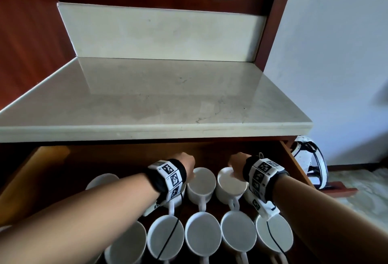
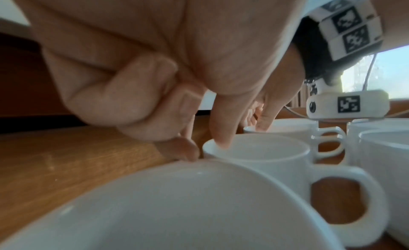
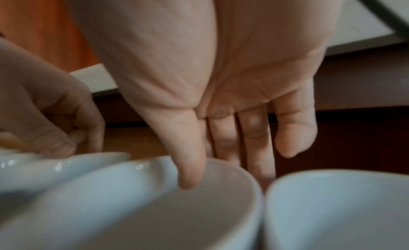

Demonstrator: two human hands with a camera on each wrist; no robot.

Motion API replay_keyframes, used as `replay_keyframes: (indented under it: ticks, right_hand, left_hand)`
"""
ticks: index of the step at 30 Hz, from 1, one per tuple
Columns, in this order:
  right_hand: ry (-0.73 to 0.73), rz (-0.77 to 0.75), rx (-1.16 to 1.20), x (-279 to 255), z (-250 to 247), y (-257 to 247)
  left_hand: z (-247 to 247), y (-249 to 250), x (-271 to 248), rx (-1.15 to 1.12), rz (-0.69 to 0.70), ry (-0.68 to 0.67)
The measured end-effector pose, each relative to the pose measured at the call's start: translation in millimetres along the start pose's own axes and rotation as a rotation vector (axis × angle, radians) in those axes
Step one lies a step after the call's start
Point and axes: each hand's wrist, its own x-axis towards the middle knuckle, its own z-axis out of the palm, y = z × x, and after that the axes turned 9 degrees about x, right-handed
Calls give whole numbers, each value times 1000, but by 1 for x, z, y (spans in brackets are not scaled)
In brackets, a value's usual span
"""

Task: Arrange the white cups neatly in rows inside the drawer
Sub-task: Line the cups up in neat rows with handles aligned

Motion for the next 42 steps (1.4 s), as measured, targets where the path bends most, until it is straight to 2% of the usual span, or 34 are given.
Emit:
replay_keyframes:
  ticks: [6,18,22,26,31,36,42]
  right_hand:
    - [3,-36,-84,-2,0,5]
    - [17,-113,-124,1,0,8]
    - [72,-102,7,1,-7,38]
    - [6,-10,-104,-7,-10,76]
    - [-157,43,-206,-11,4,84]
    - [-137,49,-220,2,17,86]
    - [-84,38,-218,0,20,88]
  left_hand:
    - [-1,15,11,76,-34,-3]
    - [-3,19,13,47,-39,-38]
    - [-10,15,7,-8,-58,-4]
    - [-13,8,-9,-65,-46,55]
    - [2,7,-29,-57,-5,-47]
    - [8,15,-40,-25,6,-131]
    - [8,35,-50,31,43,-140]
